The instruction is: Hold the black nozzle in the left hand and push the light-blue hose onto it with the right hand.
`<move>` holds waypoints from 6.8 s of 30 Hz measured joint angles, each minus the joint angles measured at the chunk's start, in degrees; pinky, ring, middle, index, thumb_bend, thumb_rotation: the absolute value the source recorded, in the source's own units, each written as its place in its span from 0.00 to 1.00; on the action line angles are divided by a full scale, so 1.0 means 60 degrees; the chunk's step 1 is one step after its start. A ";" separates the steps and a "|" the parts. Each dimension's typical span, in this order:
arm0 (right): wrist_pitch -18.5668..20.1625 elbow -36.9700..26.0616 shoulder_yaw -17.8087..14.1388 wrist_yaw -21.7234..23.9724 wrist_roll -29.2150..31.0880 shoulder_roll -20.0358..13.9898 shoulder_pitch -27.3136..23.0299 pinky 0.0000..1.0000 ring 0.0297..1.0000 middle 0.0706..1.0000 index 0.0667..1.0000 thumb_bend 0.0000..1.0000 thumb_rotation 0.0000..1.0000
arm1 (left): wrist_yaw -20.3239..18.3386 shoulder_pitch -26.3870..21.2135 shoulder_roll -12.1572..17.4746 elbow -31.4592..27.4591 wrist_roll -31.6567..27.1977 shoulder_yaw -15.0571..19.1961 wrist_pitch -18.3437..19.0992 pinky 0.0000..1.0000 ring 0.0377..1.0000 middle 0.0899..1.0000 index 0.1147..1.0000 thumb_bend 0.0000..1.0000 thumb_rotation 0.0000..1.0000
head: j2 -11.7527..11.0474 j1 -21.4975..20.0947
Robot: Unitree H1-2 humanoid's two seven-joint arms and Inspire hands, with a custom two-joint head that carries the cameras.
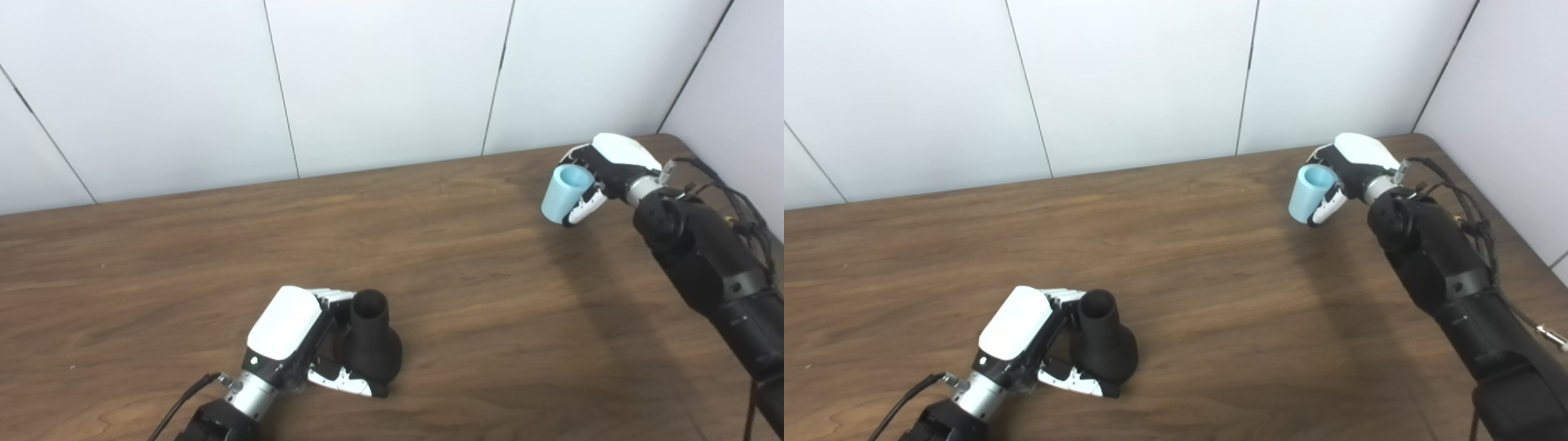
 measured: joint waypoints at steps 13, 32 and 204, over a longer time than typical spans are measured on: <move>0.0023 0.0024 0.0123 -0.0043 -0.0076 0.0048 -0.0006 0.64 0.53 0.46 0.51 0.57 0.00 | 0.0000 -0.0015 0.0008 -0.0002 -0.0003 -0.0004 -0.0002 0.40 0.48 0.45 0.40 0.48 0.00 | 0.0059 0.0044; -0.0289 -0.0195 -0.0091 -0.0821 -0.0075 0.0275 0.0213 0.46 0.39 0.50 0.44 0.52 0.00 | 0.0000 -0.0047 0.0009 -0.0002 0.0007 -0.0045 -0.0001 0.39 0.47 0.44 0.41 0.48 0.00 | 0.0058 0.0248; 0.1099 -0.9882 0.0030 0.3114 0.0396 0.3735 0.3069 0.31 0.36 0.46 0.49 0.49 0.00 | -0.0104 0.0238 -0.0724 -0.0316 0.1025 -0.0012 0.0882 0.41 0.48 0.46 0.40 0.48 0.00 | 0.0644 0.2446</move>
